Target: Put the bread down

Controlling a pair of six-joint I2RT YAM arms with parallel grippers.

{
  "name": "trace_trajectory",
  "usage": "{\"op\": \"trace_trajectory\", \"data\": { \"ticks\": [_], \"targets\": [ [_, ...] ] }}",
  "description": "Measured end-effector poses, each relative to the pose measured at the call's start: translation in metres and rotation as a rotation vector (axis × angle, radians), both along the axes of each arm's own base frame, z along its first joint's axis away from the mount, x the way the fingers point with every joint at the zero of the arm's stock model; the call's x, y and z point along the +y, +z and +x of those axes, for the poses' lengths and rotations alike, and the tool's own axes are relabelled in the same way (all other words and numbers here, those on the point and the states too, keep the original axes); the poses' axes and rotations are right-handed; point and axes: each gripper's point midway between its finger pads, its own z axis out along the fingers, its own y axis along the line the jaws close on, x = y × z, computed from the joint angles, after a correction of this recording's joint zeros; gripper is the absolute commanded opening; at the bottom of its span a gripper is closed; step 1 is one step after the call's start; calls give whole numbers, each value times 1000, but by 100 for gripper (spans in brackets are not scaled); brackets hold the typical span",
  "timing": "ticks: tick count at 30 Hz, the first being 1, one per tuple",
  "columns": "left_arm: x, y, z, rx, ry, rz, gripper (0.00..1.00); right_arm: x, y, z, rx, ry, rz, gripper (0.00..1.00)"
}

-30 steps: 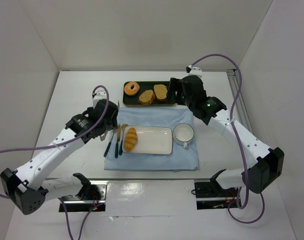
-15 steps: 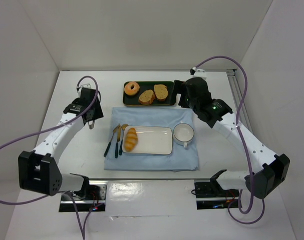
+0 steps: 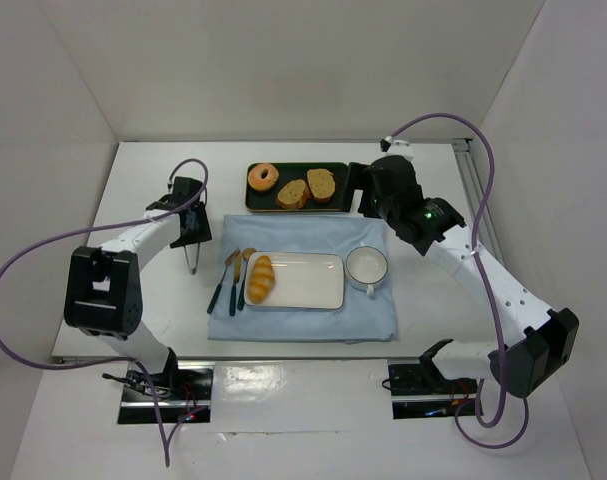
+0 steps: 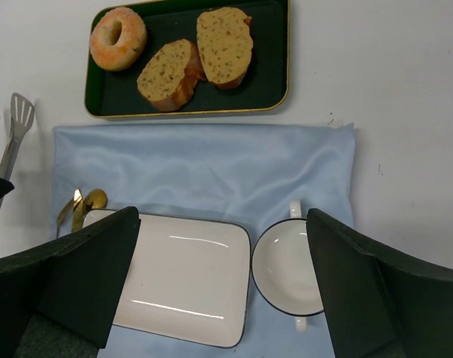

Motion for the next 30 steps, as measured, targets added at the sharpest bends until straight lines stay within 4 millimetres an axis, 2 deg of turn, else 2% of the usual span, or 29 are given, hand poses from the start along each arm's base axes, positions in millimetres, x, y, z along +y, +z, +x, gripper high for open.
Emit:
{"op": "trace_trajectory", "data": {
  "ticks": [3,9,15,21,30],
  "targets": [
    [2,-12,-1,34,4,-2,66,-2,-1,0,3,-6,-1,100],
    [2,-20,-1,50,6,-3,66,-3,-1,0,5,-11,0,100],
    [0,-48,-1,109,7,-11,66,-5,2,-1,-2,-20,-1,100],
    [-2,-48,19,77,4,-29,66,-9,10,-1,-11,-33,-4,100],
    [-6,-47,69,31,-5,-30,66,-20,18,-7,-23,-63,-11,100]
  ]
}}
